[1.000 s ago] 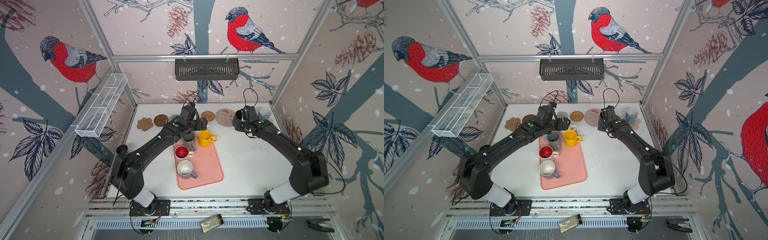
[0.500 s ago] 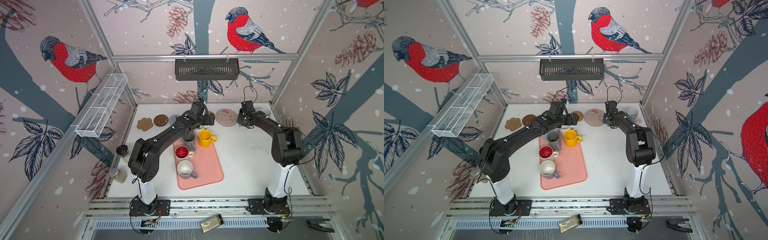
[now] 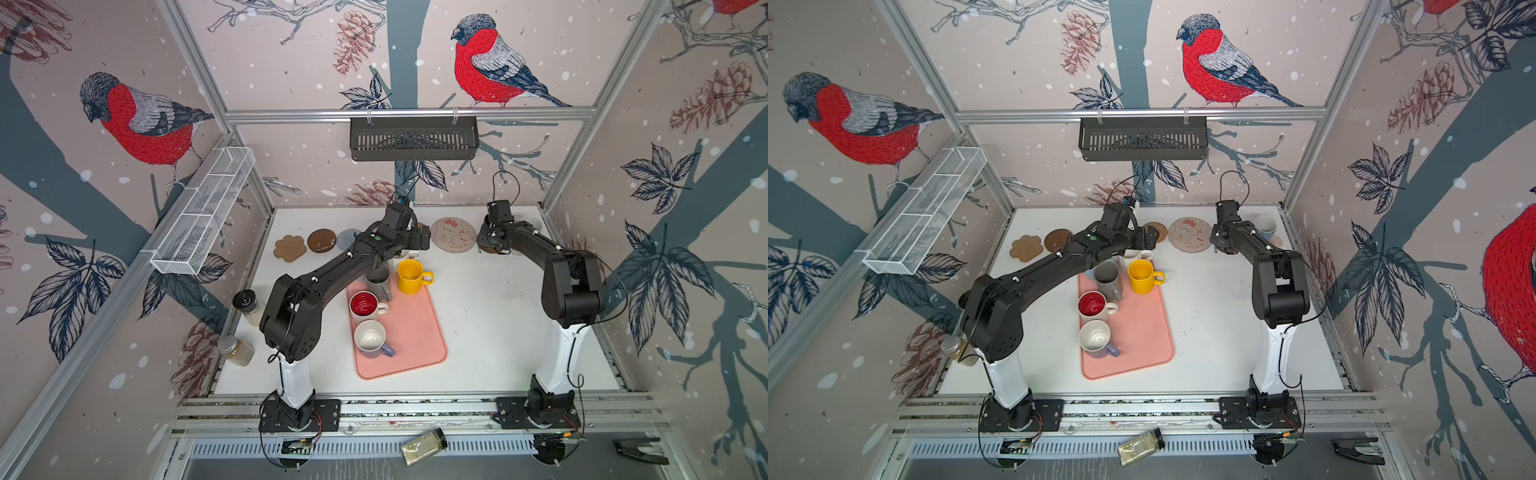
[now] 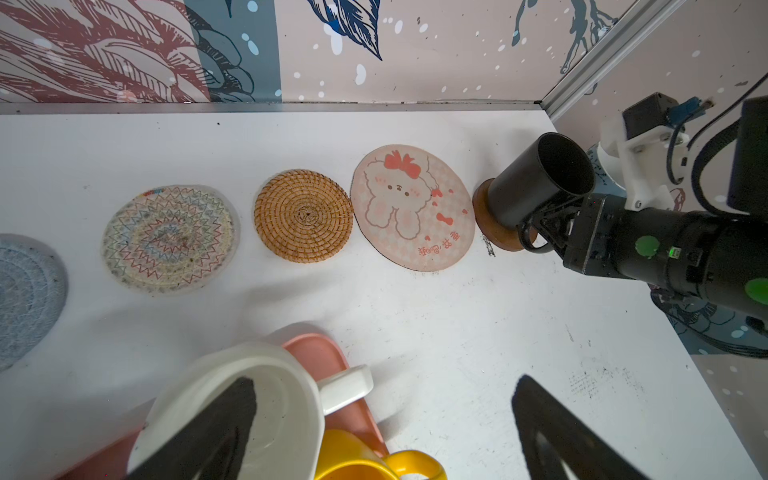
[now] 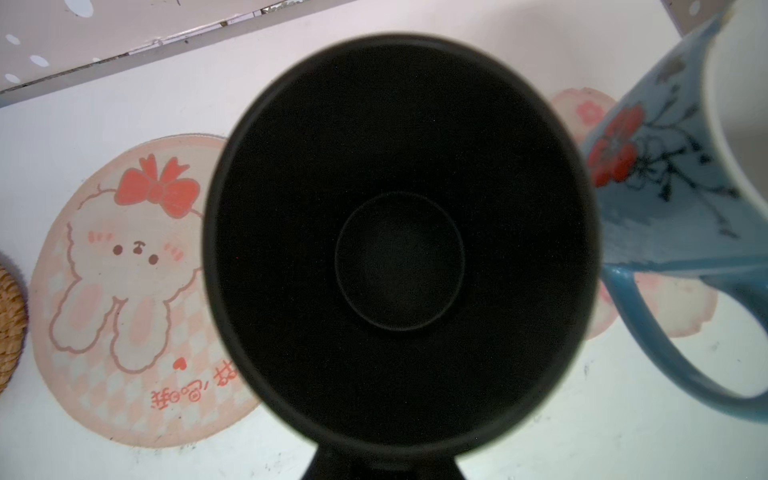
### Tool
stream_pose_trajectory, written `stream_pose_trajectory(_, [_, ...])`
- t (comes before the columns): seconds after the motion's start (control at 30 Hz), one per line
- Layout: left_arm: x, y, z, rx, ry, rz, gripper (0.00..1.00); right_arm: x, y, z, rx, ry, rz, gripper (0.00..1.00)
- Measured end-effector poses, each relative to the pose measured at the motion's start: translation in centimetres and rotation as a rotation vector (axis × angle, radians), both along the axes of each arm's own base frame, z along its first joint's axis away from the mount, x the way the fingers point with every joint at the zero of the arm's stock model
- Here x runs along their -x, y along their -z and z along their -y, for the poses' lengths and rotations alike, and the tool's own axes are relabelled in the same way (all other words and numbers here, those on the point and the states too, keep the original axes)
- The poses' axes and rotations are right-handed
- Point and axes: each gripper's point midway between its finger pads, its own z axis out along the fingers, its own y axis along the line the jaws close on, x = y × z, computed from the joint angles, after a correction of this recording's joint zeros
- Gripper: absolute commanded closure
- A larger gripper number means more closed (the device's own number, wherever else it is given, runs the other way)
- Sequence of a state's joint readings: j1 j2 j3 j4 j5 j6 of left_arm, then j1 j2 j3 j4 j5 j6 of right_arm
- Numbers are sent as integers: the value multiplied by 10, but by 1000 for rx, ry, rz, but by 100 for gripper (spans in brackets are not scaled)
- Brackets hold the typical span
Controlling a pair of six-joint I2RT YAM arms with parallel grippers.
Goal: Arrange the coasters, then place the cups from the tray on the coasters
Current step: 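Lower the black mug onto the dark brown coaster and open the right gripper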
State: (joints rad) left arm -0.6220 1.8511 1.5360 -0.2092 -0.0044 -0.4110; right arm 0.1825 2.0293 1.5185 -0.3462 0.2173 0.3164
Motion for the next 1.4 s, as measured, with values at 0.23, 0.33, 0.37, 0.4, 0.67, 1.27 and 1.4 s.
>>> stream_pose_trajectory(0.23, [2,3,1,0,4,0,3,-2,5,9,1,14,-7,97])
stream_pose_trajectory(0.33, [2,3,2,0,5,0,3,-2,6,9,1,14,-5,74])
stream_pose_trajectory(0.37, [2,2,2,1,6,1,3,-2,6,9,0,14,-3,67])
stream_pose_trajectory(0.4, [3,2,3,1,6,2,3,-2,6,9,0,14,-1,61])
stream_pose_trajectory(0.67, [6,-5,-2,-3,-7,16,3,-5,3,8,-4,15,25,31])
stream_pose_trajectory(1.27, [47,-49,-20,17,-4,71,3,34,-63,6,9,14,127,15])
stream_pose_trajectory(1.4, [61,-55,-31,6,-17,77,3,56,-86,-12,18,-25,165,15])
